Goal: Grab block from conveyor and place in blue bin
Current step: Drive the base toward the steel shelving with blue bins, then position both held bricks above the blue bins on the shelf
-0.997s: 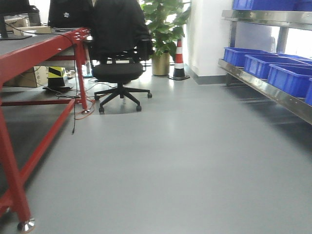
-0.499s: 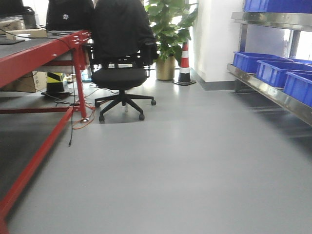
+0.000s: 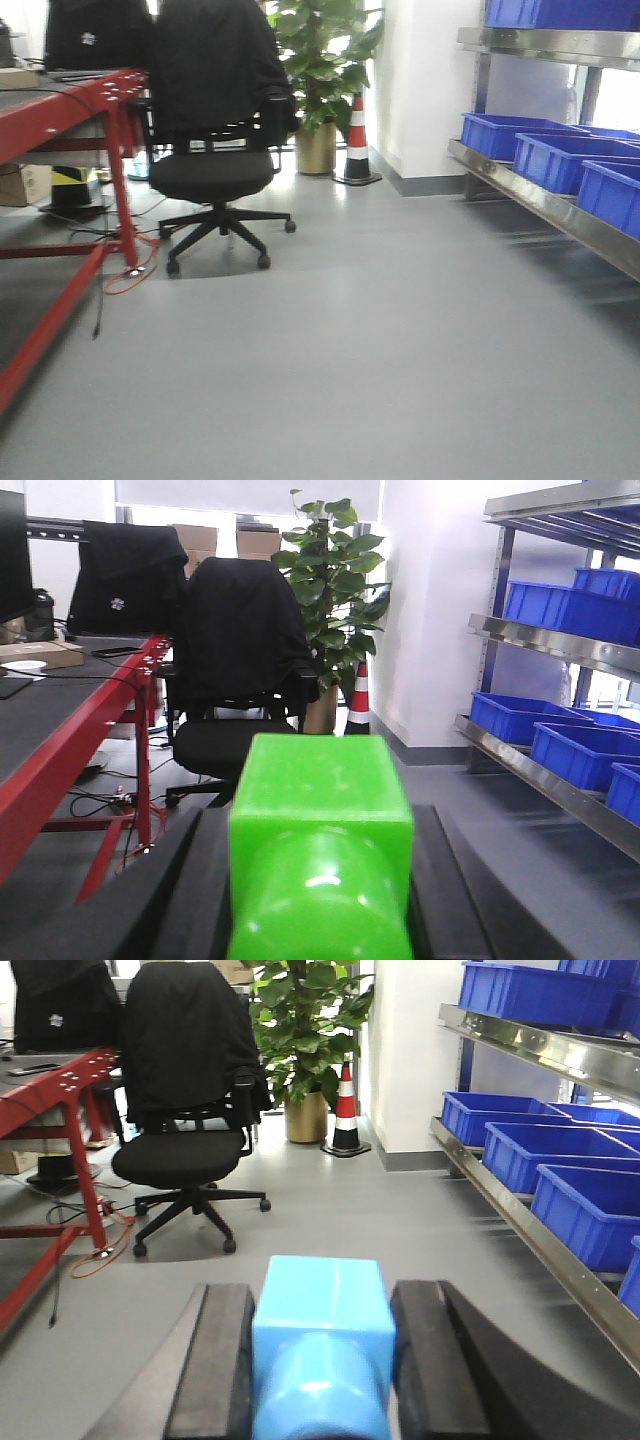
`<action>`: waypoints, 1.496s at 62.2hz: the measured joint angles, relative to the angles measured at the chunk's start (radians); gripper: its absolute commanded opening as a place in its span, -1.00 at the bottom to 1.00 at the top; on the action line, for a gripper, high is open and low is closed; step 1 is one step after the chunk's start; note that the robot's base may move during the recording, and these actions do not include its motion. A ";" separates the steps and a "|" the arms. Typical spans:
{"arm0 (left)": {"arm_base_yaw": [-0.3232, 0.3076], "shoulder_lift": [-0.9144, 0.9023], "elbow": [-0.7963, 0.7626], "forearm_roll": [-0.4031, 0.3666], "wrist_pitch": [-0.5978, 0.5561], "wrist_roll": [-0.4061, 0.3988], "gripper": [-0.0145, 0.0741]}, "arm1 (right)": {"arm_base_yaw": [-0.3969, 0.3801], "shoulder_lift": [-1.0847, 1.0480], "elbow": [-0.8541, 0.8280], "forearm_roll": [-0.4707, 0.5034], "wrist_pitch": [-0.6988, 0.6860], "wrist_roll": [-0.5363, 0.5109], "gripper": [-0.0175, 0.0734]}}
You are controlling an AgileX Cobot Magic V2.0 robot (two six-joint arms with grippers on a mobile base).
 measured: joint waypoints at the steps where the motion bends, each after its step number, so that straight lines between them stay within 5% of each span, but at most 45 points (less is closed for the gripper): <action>1: 0.000 0.000 0.000 0.000 0.000 0.000 -0.92 | 0.000 0.000 0.000 0.000 0.000 0.000 -0.97; 93: 0.000 0.000 0.000 0.000 0.000 0.000 -0.92 | 0.000 0.000 0.000 0.000 0.000 0.000 -0.97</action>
